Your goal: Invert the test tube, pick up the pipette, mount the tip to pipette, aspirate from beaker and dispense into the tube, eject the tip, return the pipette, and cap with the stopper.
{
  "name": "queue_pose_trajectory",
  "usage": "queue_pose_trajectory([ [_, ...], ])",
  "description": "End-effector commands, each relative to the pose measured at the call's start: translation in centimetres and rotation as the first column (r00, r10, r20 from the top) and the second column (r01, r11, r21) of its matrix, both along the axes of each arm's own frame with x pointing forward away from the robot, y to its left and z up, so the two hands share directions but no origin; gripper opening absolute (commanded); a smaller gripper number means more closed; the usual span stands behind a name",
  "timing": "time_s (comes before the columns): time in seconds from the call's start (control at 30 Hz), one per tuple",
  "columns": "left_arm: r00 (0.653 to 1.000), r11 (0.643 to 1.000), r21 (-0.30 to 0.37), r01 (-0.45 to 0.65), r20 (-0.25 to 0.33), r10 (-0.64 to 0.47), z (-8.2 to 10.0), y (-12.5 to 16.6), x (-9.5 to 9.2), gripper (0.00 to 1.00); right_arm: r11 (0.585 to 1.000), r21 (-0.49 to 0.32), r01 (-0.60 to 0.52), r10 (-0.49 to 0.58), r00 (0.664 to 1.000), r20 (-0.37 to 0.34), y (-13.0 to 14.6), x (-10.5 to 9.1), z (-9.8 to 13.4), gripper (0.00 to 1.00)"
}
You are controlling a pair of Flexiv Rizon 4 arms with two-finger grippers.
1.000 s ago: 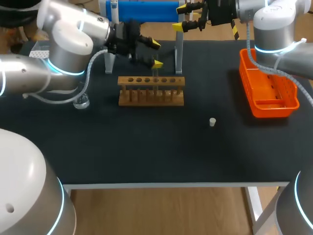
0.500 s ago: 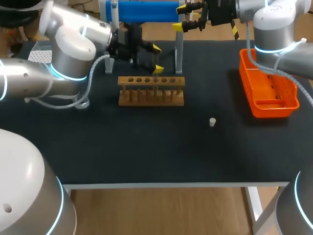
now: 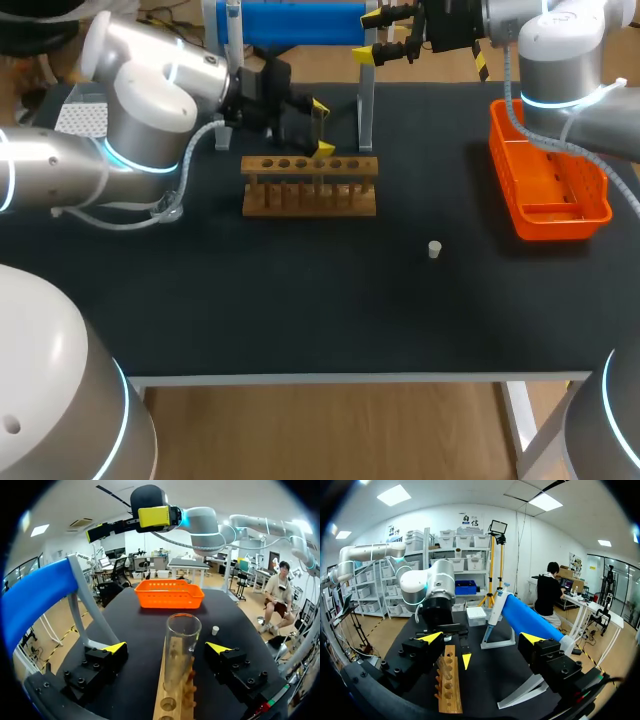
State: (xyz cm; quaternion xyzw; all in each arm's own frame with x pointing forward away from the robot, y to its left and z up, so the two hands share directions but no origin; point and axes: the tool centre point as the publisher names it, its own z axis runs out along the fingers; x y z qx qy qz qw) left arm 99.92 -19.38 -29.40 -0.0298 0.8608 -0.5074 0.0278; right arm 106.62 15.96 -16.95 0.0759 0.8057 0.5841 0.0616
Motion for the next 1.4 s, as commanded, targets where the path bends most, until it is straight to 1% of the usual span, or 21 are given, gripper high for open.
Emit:
queue_pose_trajectory([
  [0.03,1.0,1.0,0.0,0.0,0.007,0.0,0.02,0.05,-0.24,1.0,1.0,-0.002,-0.003,0.003,1.0,-0.002,-0.09,0.06,0.06,1.0],
  [0.3,1.0,1.0,0.005,-0.003,0.028,0.003,0.15,0.05,-0.46,1.0,1.0,-0.002,-0.003,0.003,1.0,-0.002,-0.09,0.06,0.06,1.0],
  [0.33,0.999,1.0,0.006,0.0,0.043,-0.001,0.2,0.06,-0.48,1.0,1.0,-0.002,-0.003,0.003,1.0,-0.002,-0.09,0.06,0.06,1.0],
  [0.57,0.998,1.0,0.003,0.0,0.068,0.0,0.45,0.03,-0.73,1.0,1.0,-0.002,-0.003,0.003,1.0,-0.002,-0.09,0.06,0.06,1.0],
  [0.73,0.995,1.0,0.0,-0.008,0.096,0.008,0.55,0.15,-1.01,1.0,1.0,-0.002,-0.003,0.003,1.0,-0.002,-0.09,0.06,0.06,1.0],
  [1.4,0.995,1.0,0.0,-0.008,0.096,0.008,0.55,0.15,-1.01,1.0,1.0,-0.002,-0.003,0.003,1.0,-0.002,-0.09,0.06,0.06,1.0],
])
